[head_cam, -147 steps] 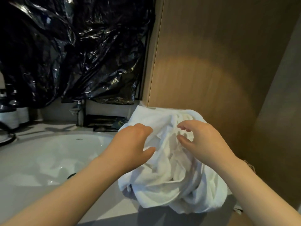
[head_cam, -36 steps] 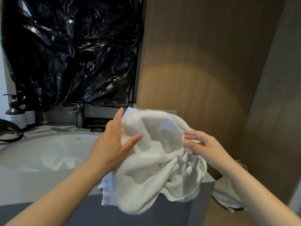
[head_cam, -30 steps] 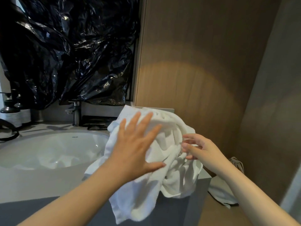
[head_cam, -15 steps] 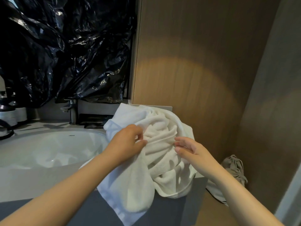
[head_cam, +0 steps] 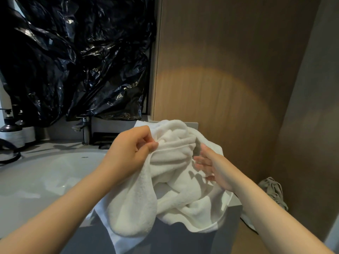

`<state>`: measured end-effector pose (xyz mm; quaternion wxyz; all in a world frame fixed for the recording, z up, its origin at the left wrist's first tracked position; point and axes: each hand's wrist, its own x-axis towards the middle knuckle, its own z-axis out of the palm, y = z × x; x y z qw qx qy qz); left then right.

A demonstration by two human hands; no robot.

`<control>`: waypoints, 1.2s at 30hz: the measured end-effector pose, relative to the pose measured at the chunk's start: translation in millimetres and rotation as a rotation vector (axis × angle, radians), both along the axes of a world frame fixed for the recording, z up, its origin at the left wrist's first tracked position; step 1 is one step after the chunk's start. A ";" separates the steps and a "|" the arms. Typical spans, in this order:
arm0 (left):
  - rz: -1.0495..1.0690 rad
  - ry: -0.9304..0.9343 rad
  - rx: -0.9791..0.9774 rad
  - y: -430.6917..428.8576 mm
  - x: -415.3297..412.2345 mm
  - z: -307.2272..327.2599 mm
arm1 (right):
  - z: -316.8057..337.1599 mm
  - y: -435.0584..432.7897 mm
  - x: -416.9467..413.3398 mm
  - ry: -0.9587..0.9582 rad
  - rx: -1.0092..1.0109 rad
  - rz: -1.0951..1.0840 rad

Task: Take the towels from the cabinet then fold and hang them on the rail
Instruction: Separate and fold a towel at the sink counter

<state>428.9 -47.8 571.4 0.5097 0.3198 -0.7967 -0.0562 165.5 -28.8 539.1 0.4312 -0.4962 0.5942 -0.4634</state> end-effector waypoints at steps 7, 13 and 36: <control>0.036 -0.105 0.020 -5.7 22.8 -13.1 | 18.3 -25.4 11.4 -0.111 0.117 -0.061; 0.045 -0.133 0.149 -17.3 13.8 -29.3 | 45.3 -52.1 41.0 0.034 0.299 -0.268; 0.054 0.219 0.172 -47.7 4.0 10.9 | 175.3 -73.6 83.5 -0.321 -0.613 -0.090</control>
